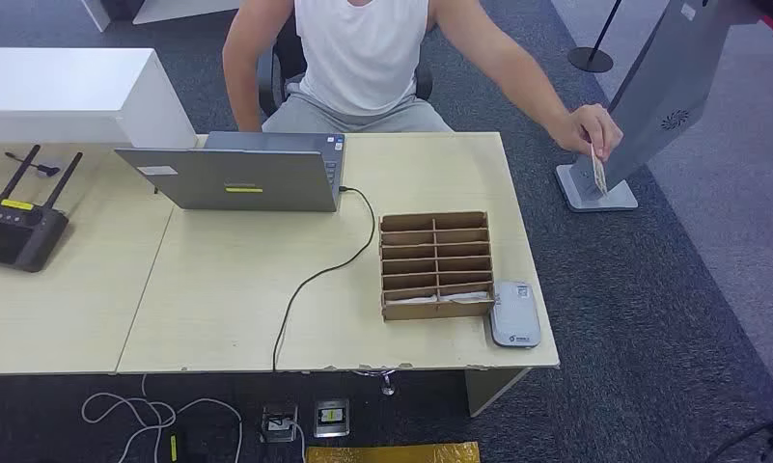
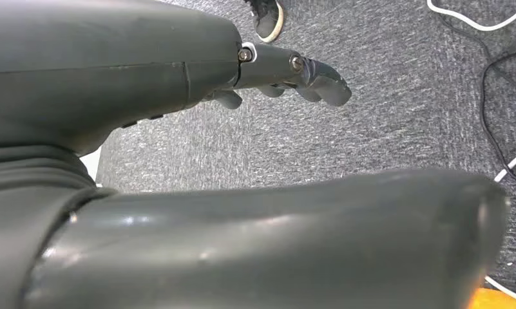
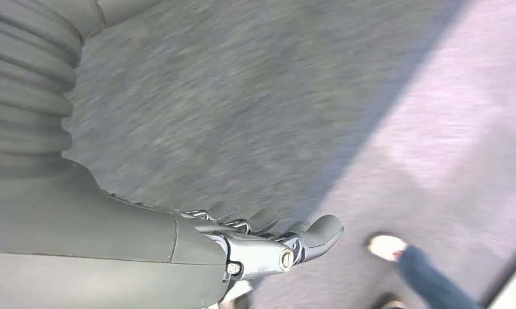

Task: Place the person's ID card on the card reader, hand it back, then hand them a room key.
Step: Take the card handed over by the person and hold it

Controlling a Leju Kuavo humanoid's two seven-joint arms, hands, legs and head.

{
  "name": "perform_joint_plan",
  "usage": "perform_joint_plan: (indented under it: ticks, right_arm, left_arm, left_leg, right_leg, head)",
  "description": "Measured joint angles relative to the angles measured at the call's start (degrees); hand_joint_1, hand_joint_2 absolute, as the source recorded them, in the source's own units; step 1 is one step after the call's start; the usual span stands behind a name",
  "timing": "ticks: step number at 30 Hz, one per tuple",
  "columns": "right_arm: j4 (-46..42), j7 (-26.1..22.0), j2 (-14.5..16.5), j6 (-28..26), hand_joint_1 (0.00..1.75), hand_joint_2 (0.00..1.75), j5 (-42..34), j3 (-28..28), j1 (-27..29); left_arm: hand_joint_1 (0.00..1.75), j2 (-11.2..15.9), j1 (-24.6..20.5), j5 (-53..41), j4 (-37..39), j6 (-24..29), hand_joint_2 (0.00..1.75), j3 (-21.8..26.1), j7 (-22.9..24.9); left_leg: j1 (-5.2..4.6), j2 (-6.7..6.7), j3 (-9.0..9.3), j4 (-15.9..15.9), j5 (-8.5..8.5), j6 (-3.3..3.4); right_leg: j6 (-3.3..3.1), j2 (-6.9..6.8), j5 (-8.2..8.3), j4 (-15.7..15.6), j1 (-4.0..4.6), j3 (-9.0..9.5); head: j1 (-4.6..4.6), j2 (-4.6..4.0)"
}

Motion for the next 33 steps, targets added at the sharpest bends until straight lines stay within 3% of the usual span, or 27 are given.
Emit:
perform_joint_plan:
  ticks: [12,18,23,28,33]
  right_arm:
    - [-3.06,-3.20,-1.63,0.15,0.00,1.75,-11.50,6.31,-7.33]
    - [-6.29,-4.31,-1.45,-0.67,0.00,1.75,-20.39,14.94,-11.30]
    - [-11.24,-6.23,-0.70,-4.56,0.00,1.75,-25.96,26.85,-12.69]
    - [-16.98,-6.62,0.36,-9.06,0.00,1.75,-22.41,38.88,-13.15]
    - [-23.63,-6.23,2.36,-12.39,0.00,1.75,-10.39,50.60,-12.67]
  left_arm:
    - [0.00,-0.02,0.00,0.13,0.00,0.08,0.00,0.00,-0.22]
    - [0.00,-0.02,0.01,0.12,0.00,0.21,0.00,0.00,-0.46]
    - [0.00,-0.02,-0.02,-0.35,0.00,0.35,0.00,0.00,-0.94]
    - [0.00,-0.02,-0.04,-1.07,0.00,0.35,0.00,-0.01,-1.24]
    - [0.00,-0.03,-0.09,-1.74,0.00,0.21,0.00,-0.10,-1.50]
  left_leg:
    - [0.02,-0.19,-0.16,-0.01,0.01,0.01]
    - [0.02,-0.31,-0.20,0.00,0.06,0.05]
    - [0.02,-0.32,-0.21,0.00,0.07,0.04]
    - [0.03,-0.32,-0.22,-0.01,0.08,0.03]
    - [0.07,-0.31,-0.20,-0.01,0.10,0.01]
  right_leg:
    - [-0.01,-0.21,-0.02,0.01,0.03,-0.03]
    - [-0.01,-0.39,-0.01,0.02,0.03,0.01]
    - [-0.01,-0.39,-0.01,0.03,0.03,0.00]
    - [-0.01,-0.38,-0.01,0.05,0.04,0.00]
    - [-0.01,-0.36,-0.01,0.06,0.07,0.01]
  head:
    - [0.00,0.00]
    - [0.01,0.00]
    - [0.01,0.00]
    - [0.00,0.00]
    - [0.01,0.00]
